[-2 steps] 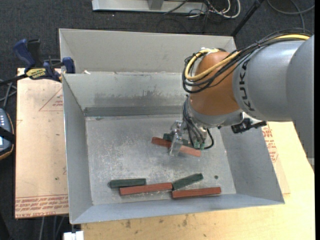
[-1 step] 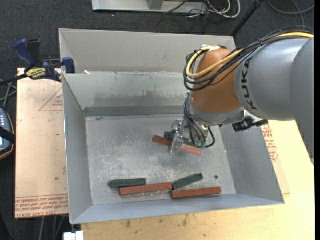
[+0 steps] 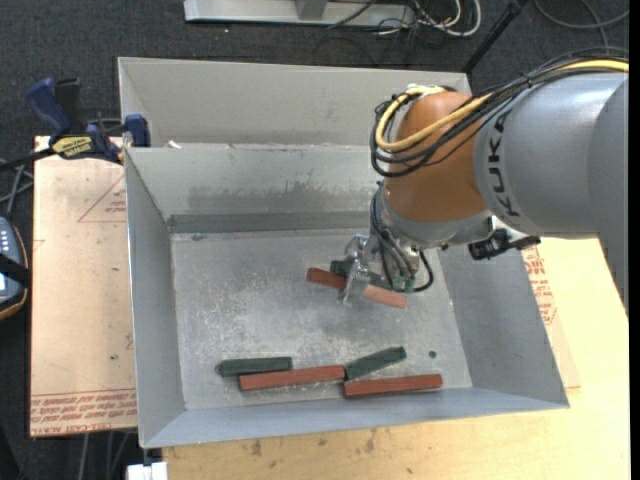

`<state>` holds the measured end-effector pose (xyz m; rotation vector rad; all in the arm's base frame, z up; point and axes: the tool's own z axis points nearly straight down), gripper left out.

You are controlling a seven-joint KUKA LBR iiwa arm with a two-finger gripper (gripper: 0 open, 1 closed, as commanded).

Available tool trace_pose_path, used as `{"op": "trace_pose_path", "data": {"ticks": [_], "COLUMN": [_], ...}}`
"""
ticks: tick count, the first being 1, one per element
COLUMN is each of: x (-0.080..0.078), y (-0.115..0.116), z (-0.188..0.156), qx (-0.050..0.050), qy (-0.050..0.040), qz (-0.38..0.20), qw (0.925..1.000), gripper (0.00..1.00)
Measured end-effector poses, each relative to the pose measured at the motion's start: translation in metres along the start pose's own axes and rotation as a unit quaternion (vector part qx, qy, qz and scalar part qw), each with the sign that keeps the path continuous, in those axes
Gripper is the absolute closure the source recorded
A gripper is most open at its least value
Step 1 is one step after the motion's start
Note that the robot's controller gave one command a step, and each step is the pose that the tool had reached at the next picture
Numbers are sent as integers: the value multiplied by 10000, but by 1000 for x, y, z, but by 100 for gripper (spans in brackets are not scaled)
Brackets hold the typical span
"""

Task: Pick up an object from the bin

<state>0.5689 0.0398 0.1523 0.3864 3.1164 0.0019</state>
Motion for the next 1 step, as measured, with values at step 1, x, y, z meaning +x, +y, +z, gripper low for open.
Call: {"op": "trace_pose_path", "data": {"ticks": [1], "x": [0], "y": [0], "z": [-9], "qx": [-2], "qy": [-4], "qz": [-1], "qw": [10000], "gripper": [100]}}
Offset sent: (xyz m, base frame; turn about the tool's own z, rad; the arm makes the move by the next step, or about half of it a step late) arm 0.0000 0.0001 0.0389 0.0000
